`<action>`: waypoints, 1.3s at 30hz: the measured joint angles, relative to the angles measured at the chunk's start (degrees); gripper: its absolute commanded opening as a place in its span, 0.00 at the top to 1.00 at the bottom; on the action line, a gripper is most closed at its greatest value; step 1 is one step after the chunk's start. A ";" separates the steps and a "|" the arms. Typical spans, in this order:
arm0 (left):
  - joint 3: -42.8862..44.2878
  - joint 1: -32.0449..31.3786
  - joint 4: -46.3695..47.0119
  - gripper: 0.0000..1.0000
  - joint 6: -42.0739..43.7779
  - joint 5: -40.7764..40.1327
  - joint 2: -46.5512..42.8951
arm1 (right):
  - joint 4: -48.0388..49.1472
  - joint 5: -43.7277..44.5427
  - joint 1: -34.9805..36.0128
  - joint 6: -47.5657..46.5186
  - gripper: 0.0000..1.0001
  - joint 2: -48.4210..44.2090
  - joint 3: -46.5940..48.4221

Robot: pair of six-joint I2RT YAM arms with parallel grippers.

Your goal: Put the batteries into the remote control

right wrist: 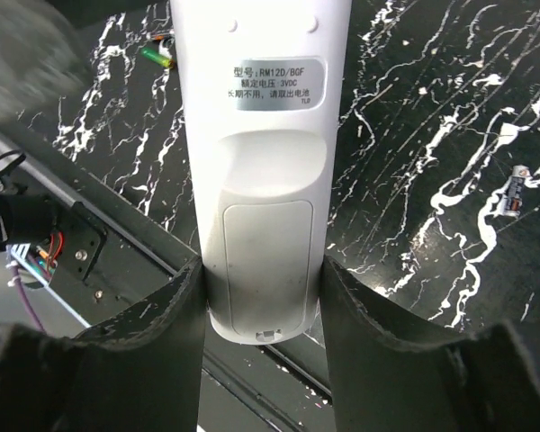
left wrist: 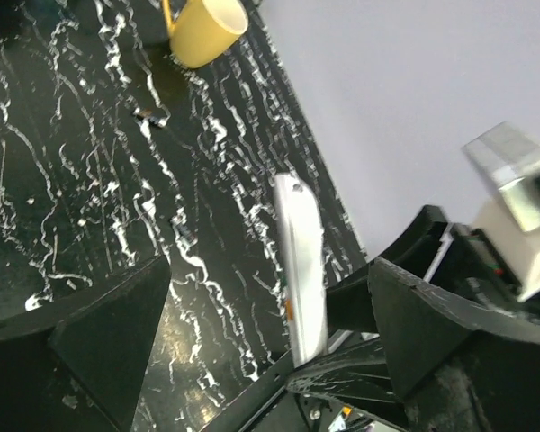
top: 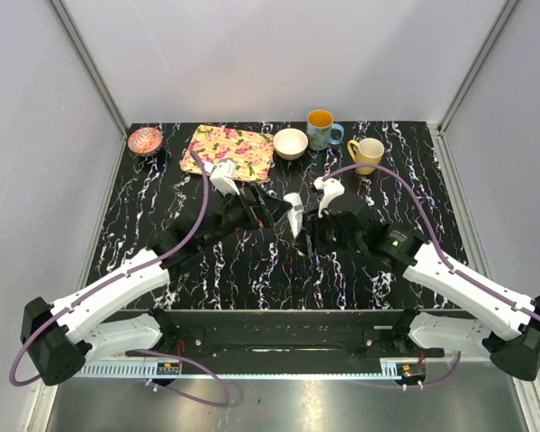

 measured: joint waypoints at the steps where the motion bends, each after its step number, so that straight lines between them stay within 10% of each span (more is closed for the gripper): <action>1: 0.17 -0.46 -0.50 0.06 0.11 -0.66 0.70 | -0.22 0.92 0.00 0.17 1.00 0.00 0.00; 15: 1.53 -5.92 -0.61 0.20 0.98 -3.89 8.68 | -0.17 2.84 0.44 2.01 1.00 0.72 0.07; 32: 5.09 -6.27 2.95 0.67 2.82 -4.33 13.31 | -0.24 2.86 0.68 3.30 1.00 0.17 0.07; 36: 5.22 -6.58 5.05 0.99 1.36 -3.15 13.46 | -0.07 2.93 0.70 3.67 1.00 0.15 0.04; 39: 5.38 -7.02 5.46 1.00 1.60 -3.10 13.49 | -0.15 2.99 0.70 3.87 0.74 0.02 0.04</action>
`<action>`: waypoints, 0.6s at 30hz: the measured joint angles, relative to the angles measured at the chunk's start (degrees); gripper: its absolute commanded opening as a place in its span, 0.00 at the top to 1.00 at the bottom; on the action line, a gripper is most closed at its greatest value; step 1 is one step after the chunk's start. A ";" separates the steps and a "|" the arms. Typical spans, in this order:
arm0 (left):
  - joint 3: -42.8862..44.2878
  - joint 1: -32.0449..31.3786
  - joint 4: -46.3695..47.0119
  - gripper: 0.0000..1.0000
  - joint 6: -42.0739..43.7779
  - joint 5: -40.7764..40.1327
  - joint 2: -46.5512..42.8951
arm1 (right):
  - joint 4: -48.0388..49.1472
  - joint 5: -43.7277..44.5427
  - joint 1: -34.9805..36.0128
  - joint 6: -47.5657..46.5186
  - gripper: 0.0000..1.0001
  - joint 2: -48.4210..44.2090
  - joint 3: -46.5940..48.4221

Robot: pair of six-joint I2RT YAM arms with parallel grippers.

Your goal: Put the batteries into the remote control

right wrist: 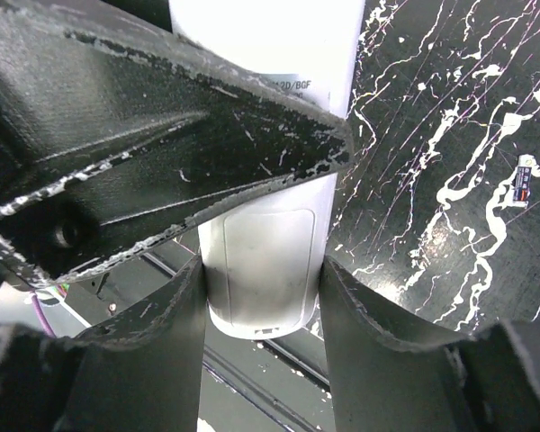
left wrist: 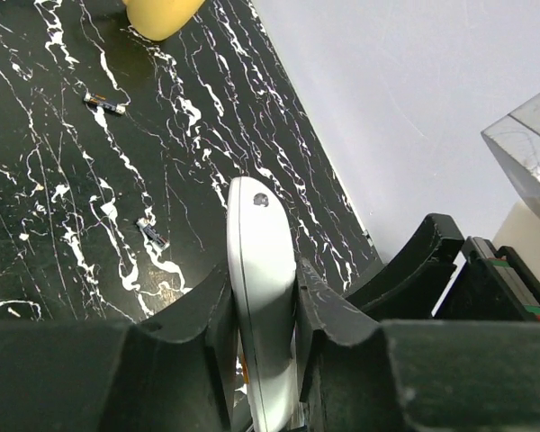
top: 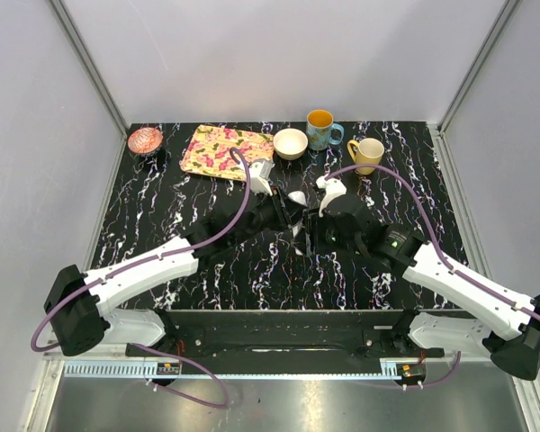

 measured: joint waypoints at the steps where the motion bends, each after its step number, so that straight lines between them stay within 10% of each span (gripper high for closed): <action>1: 0.00 0.11 -0.13 1.00 0.00 0.00 0.07 | -0.02 0.00 0.00 0.11 0.53 0.00 0.00; 6: -0.11 0.17 -0.33 1.00 0.66 -0.46 0.07 | 0.02 -0.28 0.02 1.16 0.17 -0.57 0.00; 18: -19.10 9.22 11.80 1.00 -4.20 -1.27 -14.14 | 2.21 -1.57 0.04 5.20 0.13 -9.35 -0.13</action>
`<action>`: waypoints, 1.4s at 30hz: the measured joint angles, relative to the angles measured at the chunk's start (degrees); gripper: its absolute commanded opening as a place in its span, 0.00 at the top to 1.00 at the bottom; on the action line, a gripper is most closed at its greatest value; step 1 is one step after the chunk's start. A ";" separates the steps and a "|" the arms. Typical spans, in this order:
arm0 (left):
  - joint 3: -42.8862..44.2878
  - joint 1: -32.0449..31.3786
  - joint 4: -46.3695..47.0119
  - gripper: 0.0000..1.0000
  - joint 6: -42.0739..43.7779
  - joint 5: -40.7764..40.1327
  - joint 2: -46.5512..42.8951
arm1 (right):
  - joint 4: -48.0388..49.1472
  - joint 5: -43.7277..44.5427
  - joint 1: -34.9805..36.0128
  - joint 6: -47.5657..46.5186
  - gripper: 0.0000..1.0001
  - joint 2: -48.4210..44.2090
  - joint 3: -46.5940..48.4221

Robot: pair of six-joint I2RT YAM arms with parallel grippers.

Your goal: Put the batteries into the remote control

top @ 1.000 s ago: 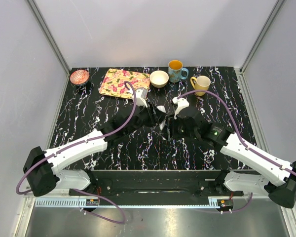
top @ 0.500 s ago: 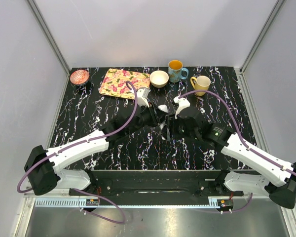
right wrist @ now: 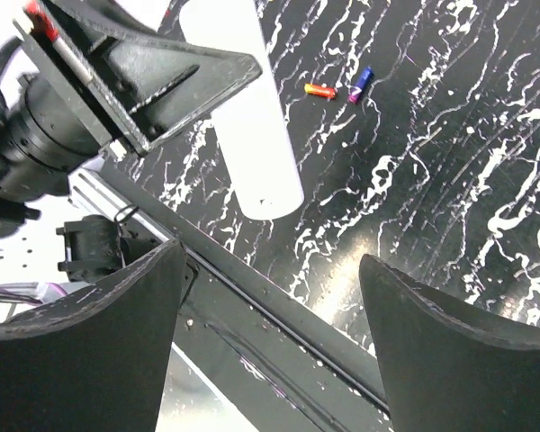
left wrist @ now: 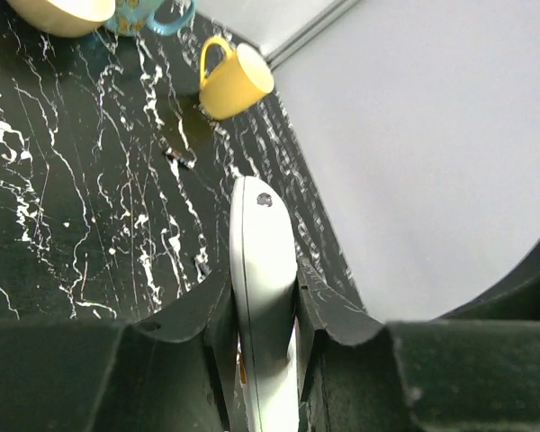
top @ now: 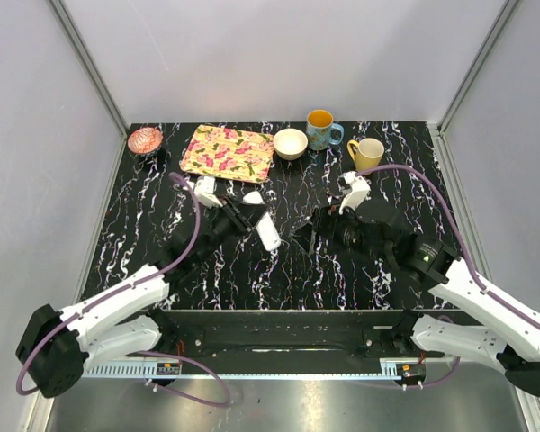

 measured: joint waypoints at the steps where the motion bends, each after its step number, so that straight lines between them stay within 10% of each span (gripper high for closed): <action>1: -2.51 0.94 2.25 1.00 -0.96 0.07 -1.75 | 0.63 0.02 0.00 0.33 0.13 -0.07 -0.26; 15: -18.01 7.32 29.20 1.00 -8.07 8.96 -10.21 | 12.55 -6.73 0.00 4.22 0.18 5.29 -5.31; 42: -18.53 -3.13 21.86 1.00 10.05 -16.83 -15.76 | 47.76 -12.15 0.02 30.88 0.33 15.98 -16.87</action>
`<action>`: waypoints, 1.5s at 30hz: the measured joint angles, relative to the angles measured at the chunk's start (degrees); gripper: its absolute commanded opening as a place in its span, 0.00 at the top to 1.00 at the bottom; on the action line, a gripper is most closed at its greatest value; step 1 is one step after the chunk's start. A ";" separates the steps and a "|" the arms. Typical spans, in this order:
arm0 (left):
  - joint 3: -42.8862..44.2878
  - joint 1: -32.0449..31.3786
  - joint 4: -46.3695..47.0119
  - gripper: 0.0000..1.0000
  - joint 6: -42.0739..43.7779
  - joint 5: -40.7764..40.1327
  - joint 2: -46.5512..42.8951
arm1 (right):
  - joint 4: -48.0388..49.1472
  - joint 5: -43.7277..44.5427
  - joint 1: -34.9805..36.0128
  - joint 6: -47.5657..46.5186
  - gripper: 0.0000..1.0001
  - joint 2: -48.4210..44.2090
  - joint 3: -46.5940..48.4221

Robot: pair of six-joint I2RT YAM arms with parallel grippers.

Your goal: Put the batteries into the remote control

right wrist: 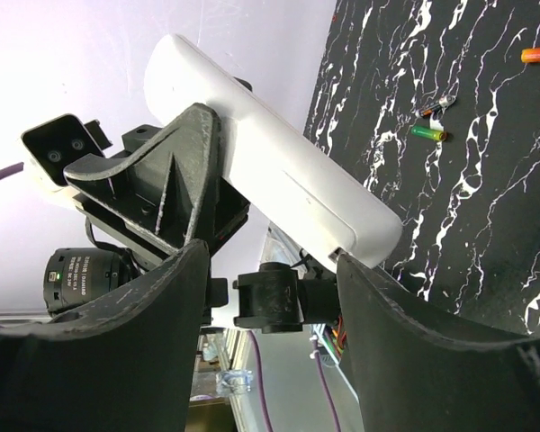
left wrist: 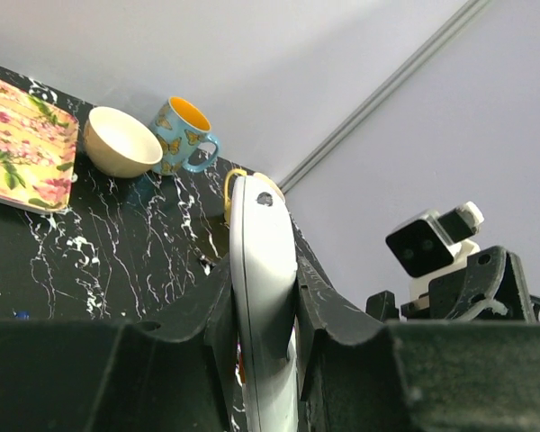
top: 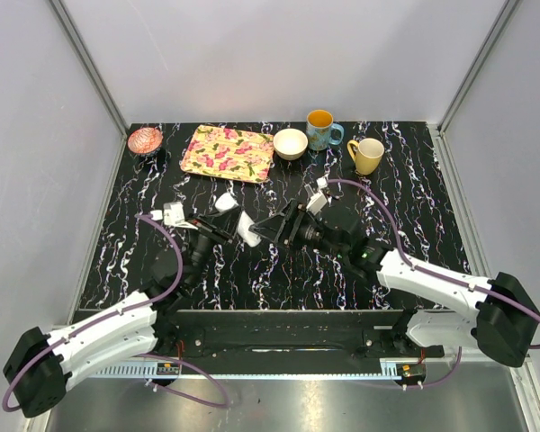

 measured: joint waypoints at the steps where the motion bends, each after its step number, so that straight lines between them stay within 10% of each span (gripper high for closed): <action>1: 0.00 -0.04 0.00 1.00 0.15 -0.46 -0.33 | 0.72 0.00 0.00 0.55 0.33 0.00 -0.35; 45: -2.12 -0.98 2.34 1.00 -1.22 -2.86 -1.09 | 5.84 -0.74 -0.94 5.75 0.53 2.67 -3.15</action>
